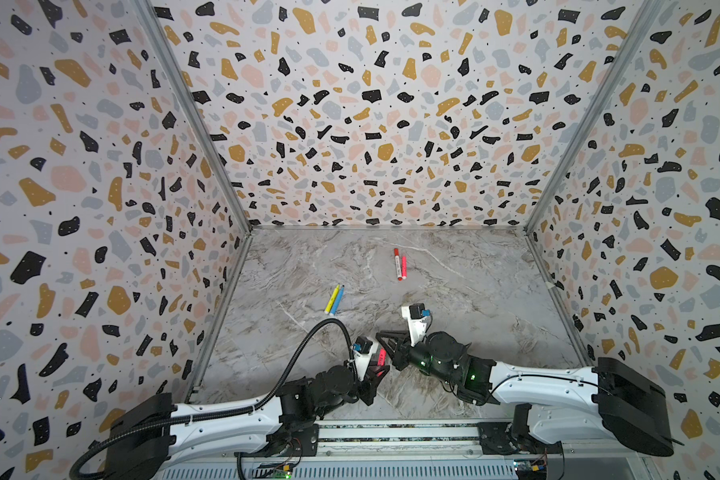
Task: Insert the pens into the pen caps
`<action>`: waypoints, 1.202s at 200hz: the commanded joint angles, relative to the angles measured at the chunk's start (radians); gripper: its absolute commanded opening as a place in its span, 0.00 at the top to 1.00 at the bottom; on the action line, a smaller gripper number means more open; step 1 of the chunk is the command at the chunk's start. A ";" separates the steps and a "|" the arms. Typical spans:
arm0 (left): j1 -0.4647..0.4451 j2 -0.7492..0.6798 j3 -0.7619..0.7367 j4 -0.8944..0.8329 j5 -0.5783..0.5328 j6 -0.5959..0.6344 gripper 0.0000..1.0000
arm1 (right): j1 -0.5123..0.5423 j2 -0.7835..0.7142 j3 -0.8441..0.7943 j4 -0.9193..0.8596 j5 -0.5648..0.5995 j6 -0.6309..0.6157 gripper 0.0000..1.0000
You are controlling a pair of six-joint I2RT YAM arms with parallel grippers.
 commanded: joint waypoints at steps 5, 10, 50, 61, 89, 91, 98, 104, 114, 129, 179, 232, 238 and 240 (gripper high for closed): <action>0.062 -0.036 0.072 0.344 -0.142 -0.006 1.00 | 0.109 0.034 -0.050 -0.185 -0.234 0.040 1.00; 0.063 -0.034 0.071 0.344 -0.141 -0.006 1.00 | 0.109 0.028 -0.046 -0.190 -0.230 0.032 1.00; 0.065 0.082 0.057 0.320 -0.096 0.006 1.00 | 0.013 -0.065 0.116 -0.432 -0.217 -0.115 0.67; 0.065 0.108 0.035 0.360 -0.061 -0.017 1.00 | -0.027 -0.112 0.166 -0.502 -0.212 -0.160 0.49; 0.065 0.118 -0.019 0.420 -0.037 -0.050 1.00 | -0.117 -0.244 0.199 -0.534 -0.213 -0.226 0.41; 0.065 0.117 -0.022 0.422 -0.035 -0.051 1.00 | -0.121 -0.252 0.197 -0.534 -0.214 -0.228 0.41; 0.064 0.114 -0.025 0.420 -0.031 -0.050 1.00 | -0.139 -0.269 0.193 -0.535 -0.216 -0.232 0.41; 0.063 0.110 -0.025 0.415 -0.025 -0.048 1.00 | -0.151 -0.282 0.186 -0.533 -0.222 -0.232 0.41; 0.064 0.106 -0.025 0.410 -0.016 -0.039 1.00 | -0.168 -0.291 0.178 -0.532 -0.238 -0.233 0.41; 0.063 0.097 -0.025 0.405 -0.009 -0.033 1.00 | -0.180 -0.290 0.171 -0.529 -0.263 -0.240 0.43; 0.064 0.105 -0.004 0.399 0.005 -0.017 1.00 | -0.179 -0.231 0.178 -0.484 -0.341 -0.252 0.56; 0.063 0.114 -0.005 0.403 0.005 -0.019 1.00 | -0.203 -0.179 0.248 -0.505 -0.319 -0.271 0.52; 0.063 0.114 -0.005 0.403 0.005 -0.019 1.00 | -0.211 -0.175 0.261 -0.509 -0.321 -0.271 0.52; 0.062 0.114 -0.005 0.404 0.006 -0.019 1.00 | -0.213 -0.173 0.266 -0.512 -0.322 -0.272 0.52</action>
